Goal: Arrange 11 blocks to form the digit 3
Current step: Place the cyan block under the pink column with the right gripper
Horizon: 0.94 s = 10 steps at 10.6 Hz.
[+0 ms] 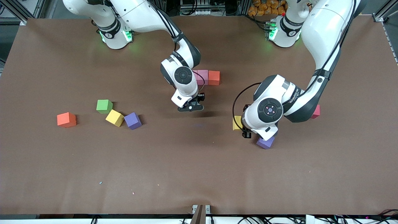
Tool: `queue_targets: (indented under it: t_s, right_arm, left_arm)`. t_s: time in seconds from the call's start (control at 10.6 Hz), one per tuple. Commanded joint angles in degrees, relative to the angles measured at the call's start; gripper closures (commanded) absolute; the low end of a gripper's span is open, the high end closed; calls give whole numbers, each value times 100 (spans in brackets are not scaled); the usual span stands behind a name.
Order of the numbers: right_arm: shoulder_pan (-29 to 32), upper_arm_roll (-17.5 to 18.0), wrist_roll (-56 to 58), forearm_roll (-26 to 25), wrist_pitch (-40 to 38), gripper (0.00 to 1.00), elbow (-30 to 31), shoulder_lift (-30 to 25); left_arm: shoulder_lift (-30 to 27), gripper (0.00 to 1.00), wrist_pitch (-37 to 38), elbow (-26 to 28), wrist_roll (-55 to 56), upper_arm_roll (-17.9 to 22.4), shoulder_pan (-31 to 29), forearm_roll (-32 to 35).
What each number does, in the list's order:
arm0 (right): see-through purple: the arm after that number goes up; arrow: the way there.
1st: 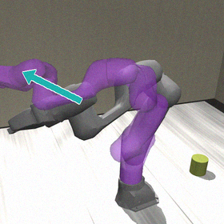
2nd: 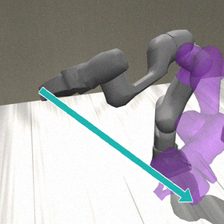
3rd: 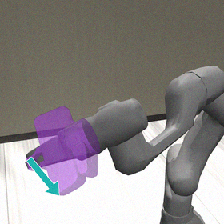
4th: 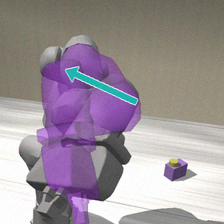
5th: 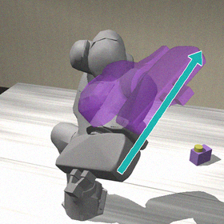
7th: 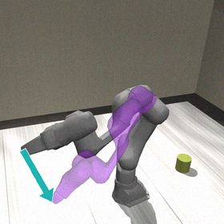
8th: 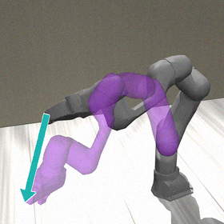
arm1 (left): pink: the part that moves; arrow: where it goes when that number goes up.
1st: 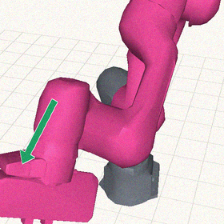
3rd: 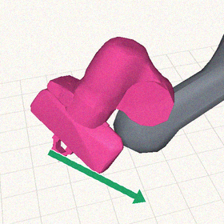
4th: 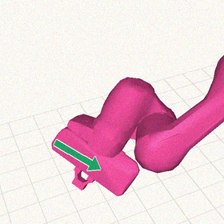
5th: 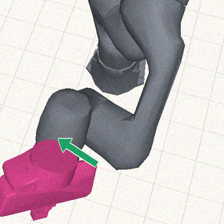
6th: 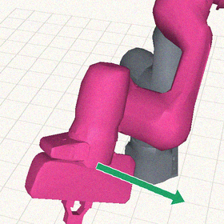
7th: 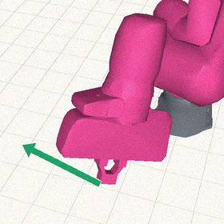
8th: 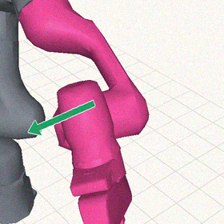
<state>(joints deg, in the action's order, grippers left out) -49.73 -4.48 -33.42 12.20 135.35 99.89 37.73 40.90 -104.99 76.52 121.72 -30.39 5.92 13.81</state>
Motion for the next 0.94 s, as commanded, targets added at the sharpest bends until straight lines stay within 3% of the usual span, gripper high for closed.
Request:
queue_targets:
  t_s: [0.0, 0.09, 0.19, 0.28, 0.57, 0.85]
  right_arm:
    - [-72, -27, -94, 46, 70, 87, 189, -152]
    - [-72, -27, -94, 46, 62, 78, 189, -152]
    - [-72, -27, -85, 46, 62, 32, 189, -152]
    - [-72, -27, -94, 46, 36, 0, 189, -170]
    - [-54, -27, -85, 46, -52, 0, 180, -336]
    - [138, -88, 19, 29, -604, 0, 154, -923]
  left_arm:
    - [-21, 89, -13, 38, 27, 42, 49, -72]
    - [-55, 89, 5, 74, 62, 42, 58, -54]
    - [-73, 89, 5, 74, 80, 33, 49, -63]
    - [-73, 89, 5, 74, 89, 33, 93, -72]
    - [-108, 89, 5, 240, 554, 7, 225, -45]
    - [-135, 90, -39, 539, 756, -11, 260, -107]
